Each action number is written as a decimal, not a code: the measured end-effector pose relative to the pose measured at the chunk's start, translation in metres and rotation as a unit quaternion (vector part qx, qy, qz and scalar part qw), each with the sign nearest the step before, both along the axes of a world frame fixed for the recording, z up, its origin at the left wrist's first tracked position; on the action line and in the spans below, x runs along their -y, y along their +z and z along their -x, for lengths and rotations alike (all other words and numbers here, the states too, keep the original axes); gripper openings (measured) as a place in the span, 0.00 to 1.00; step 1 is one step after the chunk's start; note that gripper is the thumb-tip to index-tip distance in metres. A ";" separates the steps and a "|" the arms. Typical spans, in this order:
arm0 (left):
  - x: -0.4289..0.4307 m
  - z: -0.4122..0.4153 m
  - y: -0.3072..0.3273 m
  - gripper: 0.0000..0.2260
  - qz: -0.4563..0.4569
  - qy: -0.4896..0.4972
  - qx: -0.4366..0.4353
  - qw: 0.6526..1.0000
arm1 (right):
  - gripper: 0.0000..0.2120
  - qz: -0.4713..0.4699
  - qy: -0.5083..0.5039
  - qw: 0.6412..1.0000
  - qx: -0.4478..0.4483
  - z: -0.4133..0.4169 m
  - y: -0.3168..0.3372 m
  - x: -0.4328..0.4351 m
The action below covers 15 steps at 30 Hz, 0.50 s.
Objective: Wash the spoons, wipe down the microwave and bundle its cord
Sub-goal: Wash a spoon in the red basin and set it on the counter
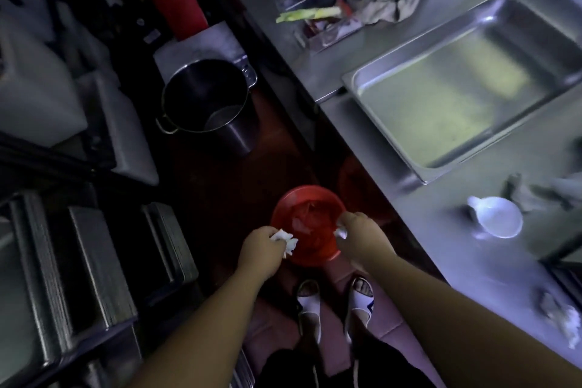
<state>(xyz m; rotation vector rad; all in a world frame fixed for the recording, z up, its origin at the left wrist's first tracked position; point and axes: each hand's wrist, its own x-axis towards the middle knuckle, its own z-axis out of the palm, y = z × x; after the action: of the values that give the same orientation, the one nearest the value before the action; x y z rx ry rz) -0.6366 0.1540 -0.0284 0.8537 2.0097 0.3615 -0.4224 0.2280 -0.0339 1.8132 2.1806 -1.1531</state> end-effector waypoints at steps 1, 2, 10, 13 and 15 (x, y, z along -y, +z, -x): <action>-0.001 0.000 -0.008 0.06 0.001 0.006 -0.004 1.000 | 0.12 0.003 0.000 1.000 0.002 0.002 -0.008 -0.004; -0.002 -0.001 -0.015 0.05 0.001 0.008 -0.010 1.000 | 0.13 0.003 0.001 1.000 0.005 0.003 -0.017 -0.007; -0.017 -0.013 -0.085 0.08 0.005 0.067 0.033 0.997 | 0.11 0.033 -0.002 0.999 0.011 0.019 -0.098 -0.030; -0.025 -0.014 -0.125 0.12 0.012 0.074 0.028 0.997 | 0.09 0.036 -0.003 0.999 0.015 0.021 -0.137 -0.038; -0.028 -0.013 -0.155 0.10 0.016 0.073 0.020 0.997 | 0.09 0.030 0.002 0.999 0.017 0.024 -0.161 -0.041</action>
<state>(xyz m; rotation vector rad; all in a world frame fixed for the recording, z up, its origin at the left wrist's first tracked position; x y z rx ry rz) -0.6233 0.1822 -0.1830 0.6773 2.0400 0.4250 -0.4463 0.2693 -0.1953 1.7907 2.1058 -1.1658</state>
